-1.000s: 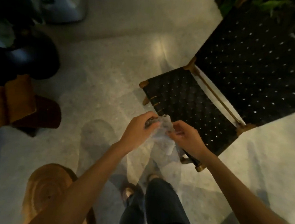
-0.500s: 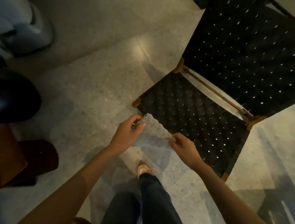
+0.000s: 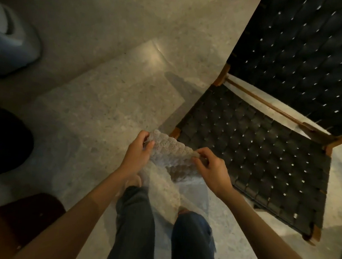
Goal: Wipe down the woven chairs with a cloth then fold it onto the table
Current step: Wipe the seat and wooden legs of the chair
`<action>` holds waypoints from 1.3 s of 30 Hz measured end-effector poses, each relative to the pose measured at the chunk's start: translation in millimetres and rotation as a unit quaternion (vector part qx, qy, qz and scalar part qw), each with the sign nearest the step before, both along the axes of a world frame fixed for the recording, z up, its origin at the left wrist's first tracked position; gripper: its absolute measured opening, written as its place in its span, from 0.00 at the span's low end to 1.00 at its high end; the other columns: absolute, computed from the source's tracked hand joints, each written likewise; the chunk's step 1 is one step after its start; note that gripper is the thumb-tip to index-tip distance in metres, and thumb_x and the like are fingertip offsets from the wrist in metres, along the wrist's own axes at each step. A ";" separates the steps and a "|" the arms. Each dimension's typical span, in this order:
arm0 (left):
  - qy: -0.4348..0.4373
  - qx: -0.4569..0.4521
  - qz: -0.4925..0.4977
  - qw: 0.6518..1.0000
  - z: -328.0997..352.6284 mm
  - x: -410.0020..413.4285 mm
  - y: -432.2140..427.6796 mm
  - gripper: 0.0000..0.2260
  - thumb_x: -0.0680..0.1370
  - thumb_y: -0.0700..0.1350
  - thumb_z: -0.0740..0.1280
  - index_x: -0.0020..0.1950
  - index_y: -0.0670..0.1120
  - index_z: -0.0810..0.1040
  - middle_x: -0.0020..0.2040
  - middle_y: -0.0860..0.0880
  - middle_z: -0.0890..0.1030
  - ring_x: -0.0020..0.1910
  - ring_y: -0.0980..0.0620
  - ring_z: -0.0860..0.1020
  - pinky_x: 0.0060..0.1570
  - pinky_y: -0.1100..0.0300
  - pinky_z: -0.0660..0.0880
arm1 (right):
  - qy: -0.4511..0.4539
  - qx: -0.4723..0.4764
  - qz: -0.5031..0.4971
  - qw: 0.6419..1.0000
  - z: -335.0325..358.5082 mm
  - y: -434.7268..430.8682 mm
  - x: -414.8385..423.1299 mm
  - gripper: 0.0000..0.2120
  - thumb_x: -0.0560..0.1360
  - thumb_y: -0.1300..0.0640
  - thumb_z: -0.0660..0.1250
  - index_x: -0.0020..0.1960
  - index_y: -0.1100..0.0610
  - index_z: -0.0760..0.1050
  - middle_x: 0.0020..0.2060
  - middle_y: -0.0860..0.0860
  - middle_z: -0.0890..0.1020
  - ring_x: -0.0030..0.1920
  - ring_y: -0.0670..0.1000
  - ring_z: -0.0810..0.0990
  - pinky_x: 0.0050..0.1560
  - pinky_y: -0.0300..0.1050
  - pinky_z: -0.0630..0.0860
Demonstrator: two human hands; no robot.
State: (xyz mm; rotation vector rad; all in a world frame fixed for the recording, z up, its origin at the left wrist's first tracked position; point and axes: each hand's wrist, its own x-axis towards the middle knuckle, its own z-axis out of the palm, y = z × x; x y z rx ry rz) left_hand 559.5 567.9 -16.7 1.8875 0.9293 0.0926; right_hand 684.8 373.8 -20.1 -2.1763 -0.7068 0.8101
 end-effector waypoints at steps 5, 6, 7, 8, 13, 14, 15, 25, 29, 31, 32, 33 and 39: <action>-0.014 -0.023 0.023 0.999 -74.2 27.1 62.0 0.05 0.83 0.45 0.55 0.52 0.51 0.70 0.40 0.55 0.73 0.35 0.64 0.72 0.34 0.72 0.67 | -0.019 0.039 -0.052 0.998 -61.4 66.5 1.6 0.06 0.78 0.49 0.63 0.55 0.45 0.73 0.41 0.39 0.77 0.42 0.37 0.78 0.40 0.31 0.76; -0.031 -0.012 0.039 0.999 -87.8 34.1 72.8 0.07 0.83 0.45 0.55 0.48 0.55 0.70 0.37 0.54 0.71 0.32 0.65 0.71 0.32 0.72 0.66 | -0.027 0.051 -0.054 0.997 -72.3 80.7 4.1 0.06 0.78 0.49 0.63 0.55 0.45 0.73 0.41 0.39 0.78 0.42 0.37 0.79 0.40 0.32 0.77; -0.051 -0.001 0.055 0.997 -100.8 41.7 84.4 0.10 0.83 0.45 0.55 0.44 0.57 0.68 0.35 0.54 0.69 0.29 0.66 0.69 0.29 0.72 0.65 | -0.039 0.063 -0.053 0.996 -82.7 95.8 7.9 0.07 0.78 0.49 0.63 0.55 0.47 0.74 0.39 0.40 0.78 0.41 0.38 0.79 0.40 0.33 0.77; -0.069 0.005 0.070 0.995 -113.8 49.4 96.0 0.11 0.82 0.44 0.55 0.42 0.57 0.67 0.33 0.54 0.67 0.26 0.65 0.68 0.27 0.71 0.64 | -0.055 0.075 -0.051 0.994 -92.0 110.4 12.5 0.07 0.78 0.49 0.63 0.54 0.48 0.74 0.38 0.40 0.78 0.40 0.38 0.78 0.39 0.33 0.77; -0.151 0.032 0.108 0.982 -176.0 85.7 152.1 0.08 0.83 0.45 0.56 0.43 0.47 0.67 0.33 0.53 0.66 0.27 0.63 0.66 0.28 0.69 0.63 | -0.144 0.129 -0.035 0.980 -129.4 178.5 48.4 0.08 0.78 0.53 0.65 0.54 0.55 0.76 0.41 0.46 0.80 0.42 0.45 0.80 0.43 0.43 0.78; -0.166 0.034 0.106 0.980 -189.1 92.6 160.5 0.07 0.82 0.46 0.57 0.46 0.46 0.68 0.35 0.53 0.68 0.29 0.64 0.68 0.30 0.69 0.64 | -0.154 0.134 -0.036 0.978 -136.8 190.2 56.8 0.08 0.78 0.54 0.65 0.54 0.56 0.76 0.43 0.49 0.81 0.44 0.48 0.81 0.45 0.48 0.78; -0.181 0.033 0.103 0.977 -201.5 100.0 167.4 0.06 0.82 0.47 0.57 0.49 0.46 0.68 0.37 0.54 0.70 0.31 0.66 0.69 0.32 0.70 0.65 | -0.161 0.135 -0.037 0.977 -143.9 201.3 65.0 0.08 0.78 0.54 0.65 0.54 0.57 0.76 0.44 0.52 0.82 0.46 0.51 0.81 0.46 0.52 0.78; -0.378 0.030 0.159 0.911 -302.5 131.2 210.9 0.06 0.81 0.46 0.61 0.44 0.53 0.67 0.40 0.55 0.74 0.37 0.58 0.73 0.39 0.58 0.71 | -0.210 0.125 -0.019 0.969 -204.3 291.9 59.3 0.06 0.80 0.64 0.56 0.56 0.60 0.66 0.45 0.57 0.78 0.46 0.59 0.78 0.43 0.52 0.72; -0.401 0.028 0.132 0.906 -347.1 116.5 223.1 0.05 0.81 0.48 0.60 0.46 0.54 0.67 0.41 0.57 0.75 0.39 0.60 0.75 0.39 0.63 0.72 | -0.260 0.116 0.024 0.958 -247.1 304.9 30.3 0.11 0.74 0.70 0.56 0.55 0.63 0.64 0.42 0.57 0.74 0.42 0.59 0.74 0.38 0.51 0.65; -0.395 0.017 0.117 0.911 -370.5 110.1 223.6 0.05 0.81 0.48 0.60 0.46 0.55 0.67 0.42 0.56 0.76 0.40 0.58 0.75 0.41 0.60 0.73 | -0.253 0.112 0.024 0.961 -269.3 302.1 26.4 0.11 0.74 0.71 0.57 0.55 0.64 0.64 0.42 0.57 0.74 0.41 0.58 0.73 0.37 0.48 0.63; -0.387 0.013 0.103 0.916 -381.6 108.8 222.1 0.05 0.81 0.48 0.60 0.46 0.55 0.67 0.42 0.55 0.75 0.40 0.59 0.75 0.42 0.59 0.73 | -0.242 0.113 0.017 0.963 -280.3 298.4 25.8 0.10 0.75 0.70 0.57 0.55 0.64 0.65 0.42 0.56 0.74 0.41 0.57 0.73 0.37 0.46 0.63; -0.380 0.011 0.090 0.921 -392.2 107.5 218.7 0.04 0.81 0.47 0.60 0.47 0.55 0.67 0.42 0.56 0.75 0.40 0.61 0.75 0.42 0.62 0.72 | -0.227 0.114 0.006 0.967 -291.9 293.0 24.8 0.08 0.76 0.69 0.57 0.54 0.64 0.65 0.41 0.55 0.74 0.40 0.54 0.73 0.36 0.43 0.64; -0.353 0.021 0.034 0.935 -437.9 114.2 183.7 0.03 0.81 0.44 0.61 0.50 0.47 0.68 0.37 0.57 0.73 0.34 0.66 0.72 0.37 0.67 0.69 | -0.144 0.116 -0.148 0.972 -353.7 245.1 21.9 0.08 0.81 0.62 0.56 0.59 0.57 0.68 0.48 0.53 0.78 0.49 0.52 0.78 0.48 0.46 0.76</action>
